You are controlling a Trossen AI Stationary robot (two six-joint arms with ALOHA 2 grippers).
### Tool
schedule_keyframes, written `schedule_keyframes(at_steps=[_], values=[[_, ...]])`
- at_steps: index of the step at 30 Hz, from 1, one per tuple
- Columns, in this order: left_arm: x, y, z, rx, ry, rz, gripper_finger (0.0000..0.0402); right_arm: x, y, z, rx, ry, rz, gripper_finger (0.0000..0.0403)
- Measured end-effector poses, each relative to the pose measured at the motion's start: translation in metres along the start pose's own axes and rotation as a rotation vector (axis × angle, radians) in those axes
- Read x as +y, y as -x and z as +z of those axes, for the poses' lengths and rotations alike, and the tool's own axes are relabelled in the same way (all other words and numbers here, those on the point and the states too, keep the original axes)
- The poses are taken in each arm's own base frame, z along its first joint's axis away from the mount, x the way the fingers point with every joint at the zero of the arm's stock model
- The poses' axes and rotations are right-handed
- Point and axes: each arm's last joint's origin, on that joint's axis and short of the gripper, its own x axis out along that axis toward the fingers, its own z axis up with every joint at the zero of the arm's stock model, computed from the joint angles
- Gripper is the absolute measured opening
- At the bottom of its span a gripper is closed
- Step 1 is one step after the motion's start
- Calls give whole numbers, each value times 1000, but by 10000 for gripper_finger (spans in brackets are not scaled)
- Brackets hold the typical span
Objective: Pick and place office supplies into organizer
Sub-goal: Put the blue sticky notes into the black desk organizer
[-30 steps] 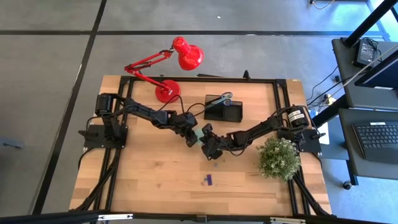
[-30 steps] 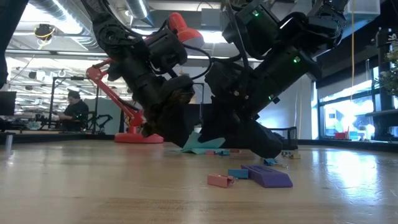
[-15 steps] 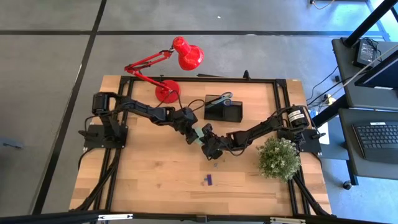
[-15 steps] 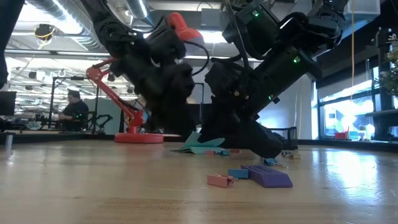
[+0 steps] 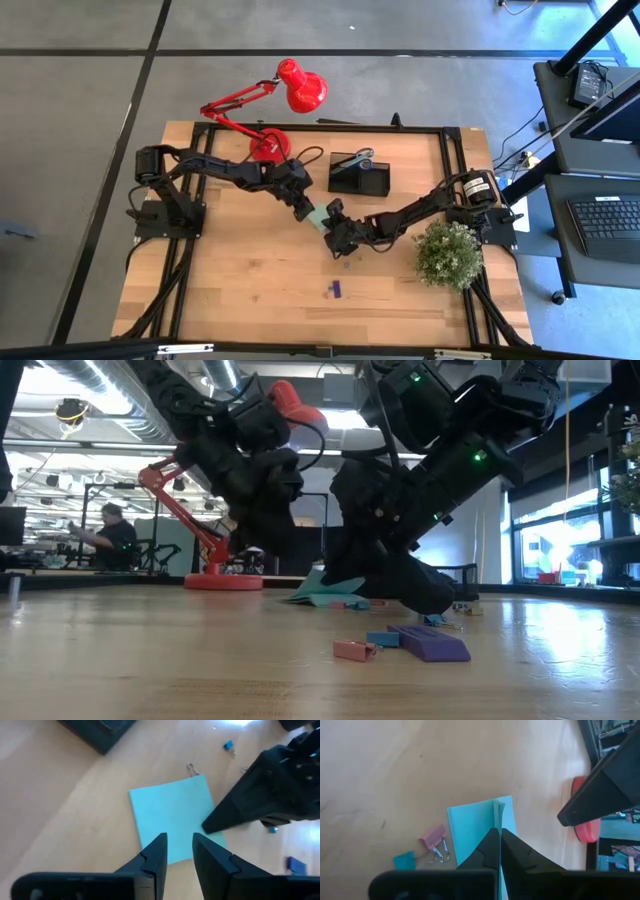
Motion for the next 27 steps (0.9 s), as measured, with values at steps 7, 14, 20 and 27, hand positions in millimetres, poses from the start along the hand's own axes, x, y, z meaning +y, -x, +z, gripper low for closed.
schedule_keyframes(at_steps=[7,14,20,27], values=[[9,2,-2,40,-36,48,86,-19,18,-1,64,-13,-78,6],[18,4,0,19,-46,149,86,-54,59,-9,121,-246,-94,6],[23,5,2,-14,-73,230,86,-74,94,-25,238,-387,-182,6],[23,5,3,-22,-75,234,86,-77,110,-41,363,-437,-228,6]])
